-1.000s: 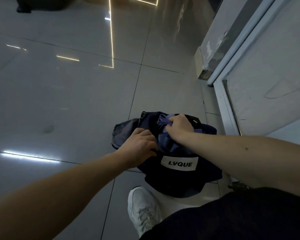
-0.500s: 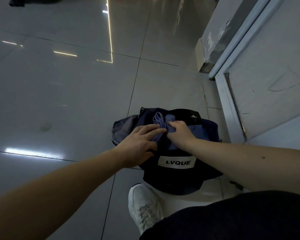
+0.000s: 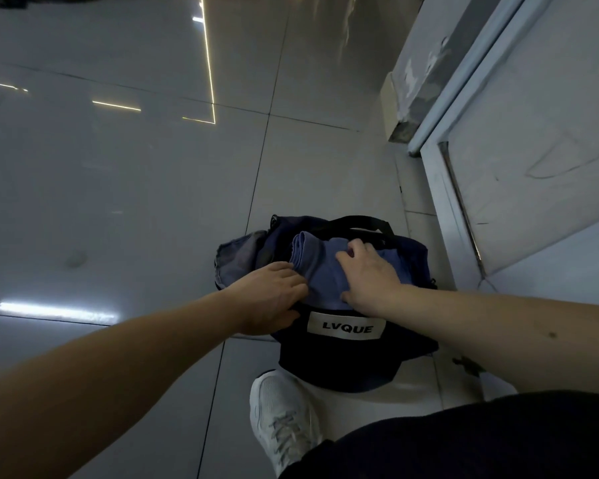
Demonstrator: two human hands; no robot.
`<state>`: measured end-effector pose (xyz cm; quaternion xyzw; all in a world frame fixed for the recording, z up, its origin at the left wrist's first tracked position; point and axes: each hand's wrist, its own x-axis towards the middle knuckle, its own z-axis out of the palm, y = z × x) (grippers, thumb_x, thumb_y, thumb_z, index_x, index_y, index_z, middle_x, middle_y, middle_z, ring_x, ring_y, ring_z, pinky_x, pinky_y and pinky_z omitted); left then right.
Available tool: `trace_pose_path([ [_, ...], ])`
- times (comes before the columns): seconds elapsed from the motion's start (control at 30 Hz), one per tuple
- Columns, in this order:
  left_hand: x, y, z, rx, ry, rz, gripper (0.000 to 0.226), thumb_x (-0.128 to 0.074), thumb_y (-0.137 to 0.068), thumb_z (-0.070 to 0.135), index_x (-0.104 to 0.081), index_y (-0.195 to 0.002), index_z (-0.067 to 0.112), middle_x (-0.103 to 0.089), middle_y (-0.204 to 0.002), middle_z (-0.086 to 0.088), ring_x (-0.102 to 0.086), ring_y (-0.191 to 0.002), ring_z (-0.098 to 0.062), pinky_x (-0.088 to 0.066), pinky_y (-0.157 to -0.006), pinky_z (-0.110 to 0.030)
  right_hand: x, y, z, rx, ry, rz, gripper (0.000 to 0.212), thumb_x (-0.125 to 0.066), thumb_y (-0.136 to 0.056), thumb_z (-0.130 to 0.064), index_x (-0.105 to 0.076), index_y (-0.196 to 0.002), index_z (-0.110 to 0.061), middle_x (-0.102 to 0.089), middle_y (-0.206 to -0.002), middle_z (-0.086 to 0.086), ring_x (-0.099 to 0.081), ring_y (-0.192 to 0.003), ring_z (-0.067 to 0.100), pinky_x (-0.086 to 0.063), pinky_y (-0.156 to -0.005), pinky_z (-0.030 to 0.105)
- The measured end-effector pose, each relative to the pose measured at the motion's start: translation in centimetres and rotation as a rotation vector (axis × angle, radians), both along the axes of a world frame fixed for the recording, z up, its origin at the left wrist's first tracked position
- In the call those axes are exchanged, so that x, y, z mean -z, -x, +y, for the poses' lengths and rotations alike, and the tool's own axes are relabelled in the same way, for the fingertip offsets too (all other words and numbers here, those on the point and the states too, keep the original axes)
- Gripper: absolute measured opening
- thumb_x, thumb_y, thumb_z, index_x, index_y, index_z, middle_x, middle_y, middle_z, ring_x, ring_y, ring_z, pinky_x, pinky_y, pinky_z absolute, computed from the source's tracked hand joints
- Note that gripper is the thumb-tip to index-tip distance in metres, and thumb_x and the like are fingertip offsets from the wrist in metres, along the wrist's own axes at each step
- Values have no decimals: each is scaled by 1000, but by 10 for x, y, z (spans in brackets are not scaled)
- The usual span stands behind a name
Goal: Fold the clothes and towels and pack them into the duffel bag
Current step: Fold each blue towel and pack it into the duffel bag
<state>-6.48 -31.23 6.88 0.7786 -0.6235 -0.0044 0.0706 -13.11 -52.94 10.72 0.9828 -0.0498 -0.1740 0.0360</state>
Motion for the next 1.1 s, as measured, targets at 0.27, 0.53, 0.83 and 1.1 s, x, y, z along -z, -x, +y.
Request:
trace_pose_path([
  [0.27,7,-18,-3,-420,341,219,18,-49,-96,24,-64,-102,15,-61,-112,-2,-55,-106,-24,-47,-89,-39,1,-28,2,-393,-58,85,97,-68,-84,-52,-9,-159,-34,12,-167,-2,5,-153,29,-28,-117,49],
  [0.53,15,-39,-22,-732,187,261,19,-58,-95,30,-68,-105,17,-63,-108,-3,-52,-106,-25,-43,-83,-35,-6,-56,5,-275,-242,252,69,-45,-96,-62,-15,-156,-46,8,-167,-14,-13,-152,27,-30,-116,54],
  [0.83,16,-51,-25,-824,-41,335,25,-57,-91,32,-71,-78,16,-65,-83,-5,-60,-79,-24,-42,-61,-31,2,-67,12,-175,-334,317,62,-35,-98,-64,-25,-155,-42,1,-167,-15,-10,-154,24,-19,-122,52],
  [1.1,10,-52,-23,-748,-103,460,15,-56,-85,22,-66,-93,14,-63,-97,-4,-59,-92,-25,-51,-72,-35,-1,-67,15,-208,-264,353,62,-37,-100,-58,-22,-157,-37,0,-168,-12,-9,-153,27,-20,-120,56],
])
